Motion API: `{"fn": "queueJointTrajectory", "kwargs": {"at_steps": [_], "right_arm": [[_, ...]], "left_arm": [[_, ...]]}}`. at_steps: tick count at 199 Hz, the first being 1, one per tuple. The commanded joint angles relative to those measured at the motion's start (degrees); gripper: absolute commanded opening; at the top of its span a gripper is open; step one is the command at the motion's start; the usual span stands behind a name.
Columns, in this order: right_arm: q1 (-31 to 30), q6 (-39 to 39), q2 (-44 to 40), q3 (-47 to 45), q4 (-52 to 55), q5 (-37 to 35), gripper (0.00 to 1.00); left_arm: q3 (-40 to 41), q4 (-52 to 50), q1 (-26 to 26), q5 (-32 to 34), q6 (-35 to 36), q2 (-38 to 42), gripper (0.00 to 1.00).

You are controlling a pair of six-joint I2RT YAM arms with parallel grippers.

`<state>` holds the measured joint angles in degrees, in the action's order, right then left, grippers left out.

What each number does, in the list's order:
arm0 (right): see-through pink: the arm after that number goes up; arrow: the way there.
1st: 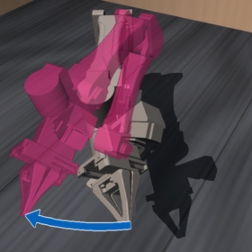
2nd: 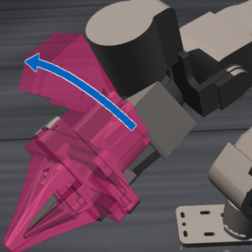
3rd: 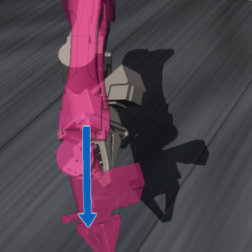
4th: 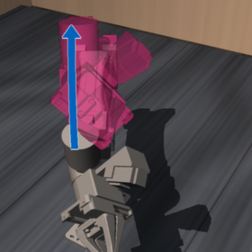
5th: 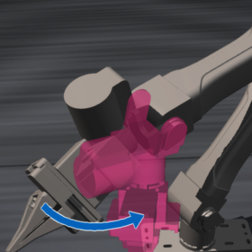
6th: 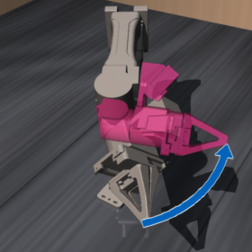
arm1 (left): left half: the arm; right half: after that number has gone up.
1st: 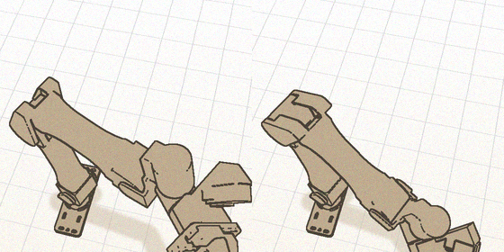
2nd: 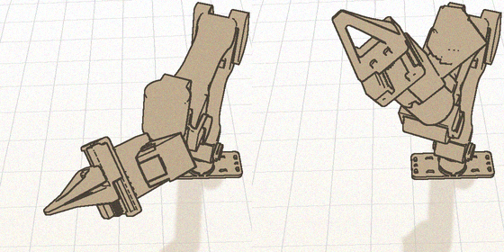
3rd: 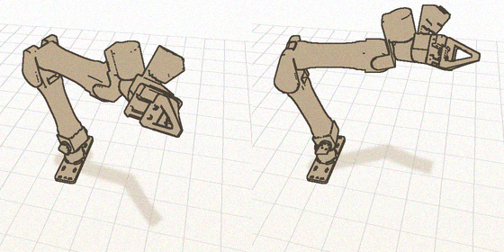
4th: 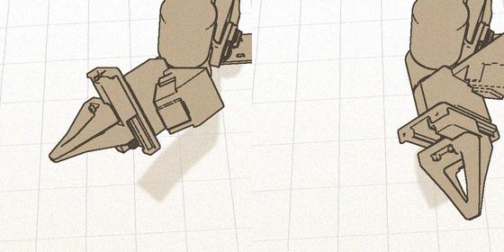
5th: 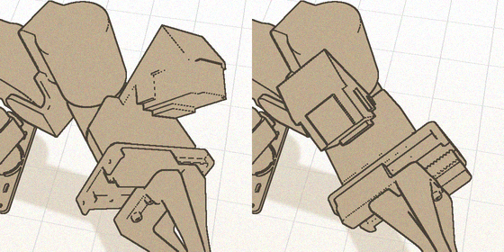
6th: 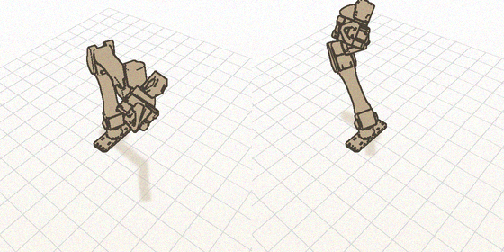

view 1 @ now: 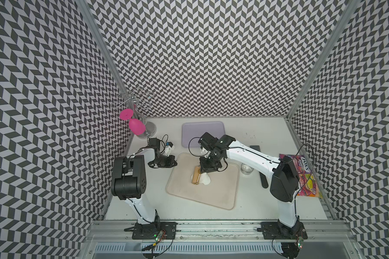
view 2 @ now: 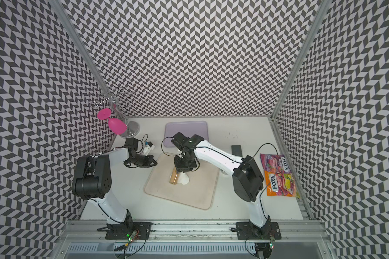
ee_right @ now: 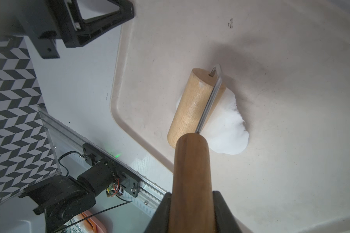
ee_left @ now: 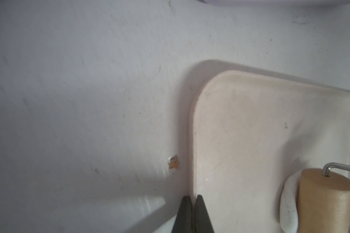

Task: Roll out the dumpling wrappers from the dough
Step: Flatten out the dough on the work surface.

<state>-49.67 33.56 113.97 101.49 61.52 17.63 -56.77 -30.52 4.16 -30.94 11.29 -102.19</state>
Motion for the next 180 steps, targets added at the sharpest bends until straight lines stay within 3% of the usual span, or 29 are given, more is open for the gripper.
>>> {"fn": "queueJointTrajectory", "kwargs": {"at_steps": [1, 45, 180], "right_arm": [[0.6, -0.08, 1.77, -3.66, -0.37, -3.75, 0.0], [0.89, -0.33, 2.4, -5.63, 0.26, -6.36, 0.0], [2.36, -0.34, 5.14, -17.16, -7.26, -5.58, 0.0]], "left_arm": [[0.86, -1.2, 0.76, 2.02, 1.12, 0.27, 0.0], [0.84, -1.12, 0.82, 2.02, 1.14, 0.23, 0.0], [0.93, -1.06, 0.84, 2.1, 1.24, 0.2, 0.0]]}}
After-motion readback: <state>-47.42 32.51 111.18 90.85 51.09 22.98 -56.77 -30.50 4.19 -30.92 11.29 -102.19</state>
